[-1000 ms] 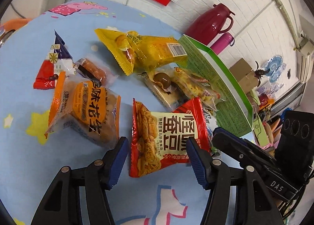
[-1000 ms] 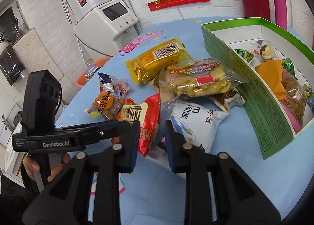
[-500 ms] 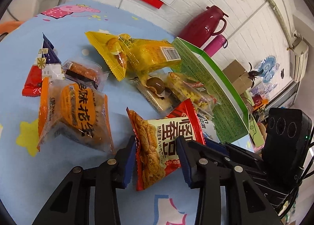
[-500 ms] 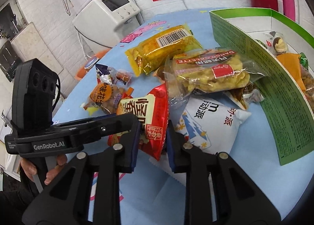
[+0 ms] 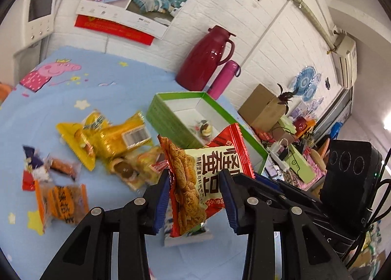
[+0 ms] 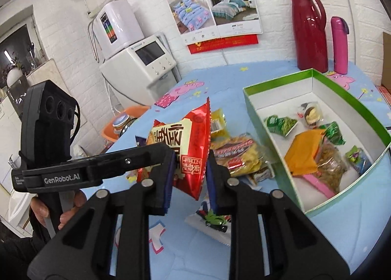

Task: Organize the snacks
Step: 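Carry the red bag into the green box and open the left gripper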

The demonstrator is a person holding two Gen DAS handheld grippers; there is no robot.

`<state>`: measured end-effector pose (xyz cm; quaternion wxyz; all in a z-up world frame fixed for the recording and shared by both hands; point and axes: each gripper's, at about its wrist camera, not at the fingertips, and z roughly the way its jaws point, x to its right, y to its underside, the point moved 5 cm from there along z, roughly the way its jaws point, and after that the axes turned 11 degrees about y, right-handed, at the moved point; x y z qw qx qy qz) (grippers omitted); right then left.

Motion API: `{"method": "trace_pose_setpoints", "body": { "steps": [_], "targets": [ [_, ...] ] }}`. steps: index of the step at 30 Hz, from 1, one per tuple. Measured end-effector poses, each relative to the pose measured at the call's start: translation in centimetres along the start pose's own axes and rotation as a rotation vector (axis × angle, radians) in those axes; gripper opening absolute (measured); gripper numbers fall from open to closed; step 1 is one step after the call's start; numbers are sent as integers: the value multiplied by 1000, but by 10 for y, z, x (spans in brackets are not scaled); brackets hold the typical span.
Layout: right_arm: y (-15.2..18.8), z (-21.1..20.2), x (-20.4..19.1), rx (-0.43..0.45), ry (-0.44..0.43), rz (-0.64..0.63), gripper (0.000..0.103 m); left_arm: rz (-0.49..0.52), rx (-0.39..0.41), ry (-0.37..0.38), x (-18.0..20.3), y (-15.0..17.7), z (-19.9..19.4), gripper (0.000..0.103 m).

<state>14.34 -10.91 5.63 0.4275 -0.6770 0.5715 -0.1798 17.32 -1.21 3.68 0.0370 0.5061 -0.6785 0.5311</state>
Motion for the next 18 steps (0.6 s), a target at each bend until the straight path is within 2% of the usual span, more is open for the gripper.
{"method": "trace_pose_setpoints", "body": {
  "steps": [6,11,18],
  "targets": [
    [-40,-1,41,48,59,29,26,71,-5,20,22,-44,42,40],
    [-60,22,80,14,78,71,26,46,-50,35,14,-69,86,40],
    [-74,70,120,-61,118,97,26,25,-120,-15,-11,-95,149,40]
  ]
}}
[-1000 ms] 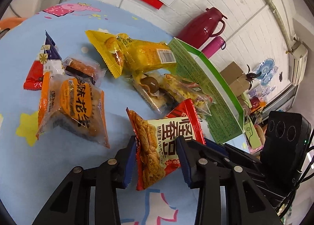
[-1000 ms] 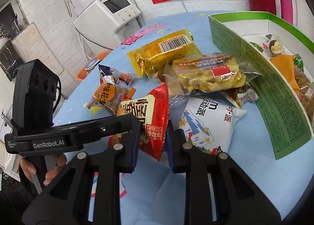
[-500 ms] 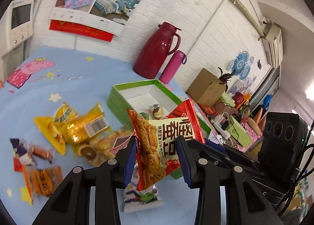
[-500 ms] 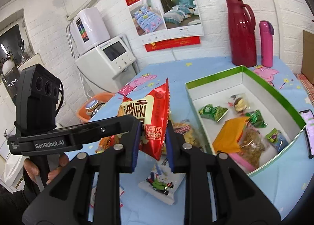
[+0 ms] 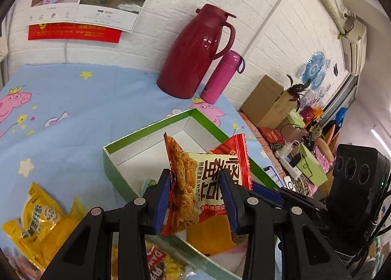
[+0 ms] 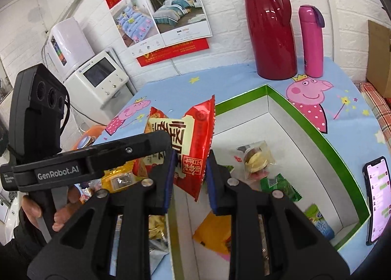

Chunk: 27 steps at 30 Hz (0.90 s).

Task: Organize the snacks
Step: 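Carry the red bag into the green box and open the left gripper, then move both grippers back toward the white printed snack bag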

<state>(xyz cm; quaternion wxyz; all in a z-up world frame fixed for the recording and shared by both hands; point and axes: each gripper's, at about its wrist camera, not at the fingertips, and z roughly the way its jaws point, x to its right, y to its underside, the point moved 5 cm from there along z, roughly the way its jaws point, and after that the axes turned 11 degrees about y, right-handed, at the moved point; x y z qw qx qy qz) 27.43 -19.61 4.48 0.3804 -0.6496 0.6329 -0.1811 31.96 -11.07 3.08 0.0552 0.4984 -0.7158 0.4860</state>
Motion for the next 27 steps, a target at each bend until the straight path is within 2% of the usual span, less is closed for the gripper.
{"method": "trace_pose_setpoints", "body": {
  "steps": [5,6,8,9,10,11,12,14,19,23,27],
  "targets": [
    [-10,30,14,-40,21,-1,26,-24,-33,-21,-19,-11,25,40],
    [-11,37,15,-59,24,-5,29,-24,-36,-31,-23,-11,30,43],
    [-9,49,17,-103,53,-18,32,-35,-54,-65,-31,-10,36,65],
    [-9,52,19,-121,73,-23,48,-55,-50,-86,-36,-9,35,85],
    [-9,52,22,-124,83,-15,58,-75,-25,-81,-39,-8,32,88],
    [-10,49,24,-107,93,-6,69,-85,-7,-68,-40,-7,29,88],
    [-11,45,25,-88,105,-3,71,-87,-5,-62,-40,-8,26,88],
    [-10,39,28,-68,133,-10,74,-76,-9,-77,-39,-7,21,88],
    [-4,27,25,-80,116,16,74,-40,6,-122,-30,-1,2,88],
    [1,6,11,-61,101,2,75,-28,18,-131,-16,7,-16,88],
    [5,-23,-6,-15,85,-18,81,0,48,-145,0,17,-41,88]
  ]
}}
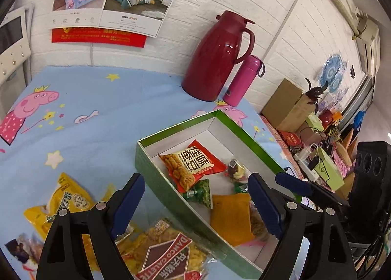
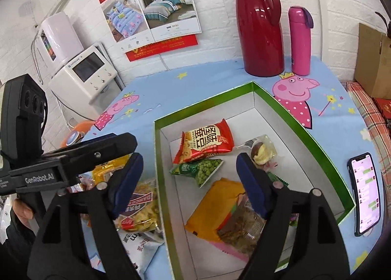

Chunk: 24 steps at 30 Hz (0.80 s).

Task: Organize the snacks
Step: 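Move both grippers back toward the white printed snack bag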

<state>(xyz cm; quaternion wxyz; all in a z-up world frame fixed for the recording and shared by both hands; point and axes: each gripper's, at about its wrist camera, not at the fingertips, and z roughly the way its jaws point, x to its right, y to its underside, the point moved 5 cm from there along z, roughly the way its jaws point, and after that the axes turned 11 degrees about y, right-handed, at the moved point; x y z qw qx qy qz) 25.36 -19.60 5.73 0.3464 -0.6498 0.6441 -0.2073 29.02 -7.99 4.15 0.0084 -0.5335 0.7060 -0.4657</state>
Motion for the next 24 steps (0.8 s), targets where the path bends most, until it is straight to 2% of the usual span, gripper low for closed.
{"method": "trace_pose_setpoints", "body": {
  "steps": [6,12,19,24],
  "targets": [
    [14,-44,-20,61,-27,-19,81,30,59,-63,13,18,-47,88],
    [43,-71,-39,80,-55,-42,81,56,89,-109,21,43,-83,88],
    [91,-86,-55,54,-94,-48,81,68,51,-106,20,83,-100,88],
    [131,-72,-51,-25,-113,-5,81,63,-6,-127,5,114,-96,88]
  ]
}}
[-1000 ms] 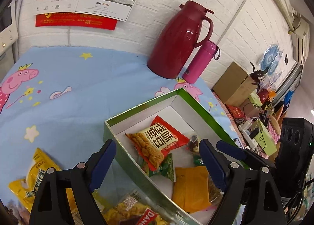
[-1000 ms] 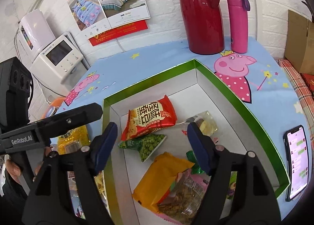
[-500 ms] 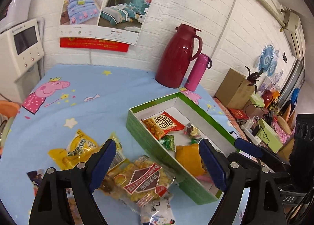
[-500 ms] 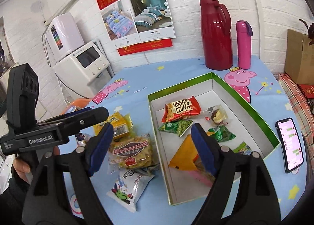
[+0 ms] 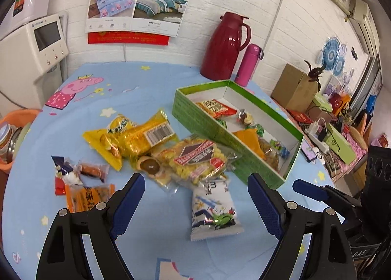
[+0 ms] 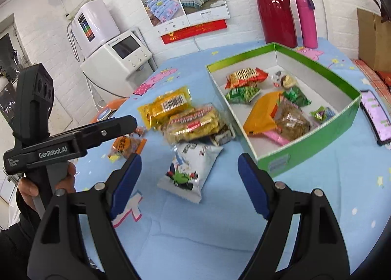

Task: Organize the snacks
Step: 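Move both grippers back toward the white printed snack bag, then grasp the white printed bag with both grippers and lift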

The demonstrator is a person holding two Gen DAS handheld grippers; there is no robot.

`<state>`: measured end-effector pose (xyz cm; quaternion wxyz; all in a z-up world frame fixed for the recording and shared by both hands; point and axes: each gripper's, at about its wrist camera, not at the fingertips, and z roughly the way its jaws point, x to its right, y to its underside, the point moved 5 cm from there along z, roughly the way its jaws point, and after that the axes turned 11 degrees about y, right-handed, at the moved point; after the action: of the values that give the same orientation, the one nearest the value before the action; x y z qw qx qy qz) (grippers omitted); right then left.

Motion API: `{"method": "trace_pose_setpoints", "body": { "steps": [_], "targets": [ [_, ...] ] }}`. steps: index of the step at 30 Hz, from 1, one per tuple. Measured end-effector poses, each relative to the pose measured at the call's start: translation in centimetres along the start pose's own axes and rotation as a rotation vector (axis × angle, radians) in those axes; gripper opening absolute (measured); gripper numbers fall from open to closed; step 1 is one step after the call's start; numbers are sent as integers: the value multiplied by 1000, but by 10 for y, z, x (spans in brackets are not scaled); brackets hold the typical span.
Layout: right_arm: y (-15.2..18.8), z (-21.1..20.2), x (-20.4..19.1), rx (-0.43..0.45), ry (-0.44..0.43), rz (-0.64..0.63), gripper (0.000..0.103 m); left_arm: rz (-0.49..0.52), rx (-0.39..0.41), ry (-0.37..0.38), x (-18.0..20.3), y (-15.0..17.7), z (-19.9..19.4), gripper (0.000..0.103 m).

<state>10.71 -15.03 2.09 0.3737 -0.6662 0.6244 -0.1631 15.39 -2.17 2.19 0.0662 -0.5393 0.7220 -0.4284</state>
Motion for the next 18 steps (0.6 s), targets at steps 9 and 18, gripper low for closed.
{"method": "trace_pose_setpoints", "body": {
  "steps": [9,18],
  "targets": [
    [36,51,0,-143,-23,45,62,-103,-142,147,-19,38,43,78],
    [29,74,-2,-152,-46,49,54,-140,-186,231,-22,38,68,57]
  ]
}}
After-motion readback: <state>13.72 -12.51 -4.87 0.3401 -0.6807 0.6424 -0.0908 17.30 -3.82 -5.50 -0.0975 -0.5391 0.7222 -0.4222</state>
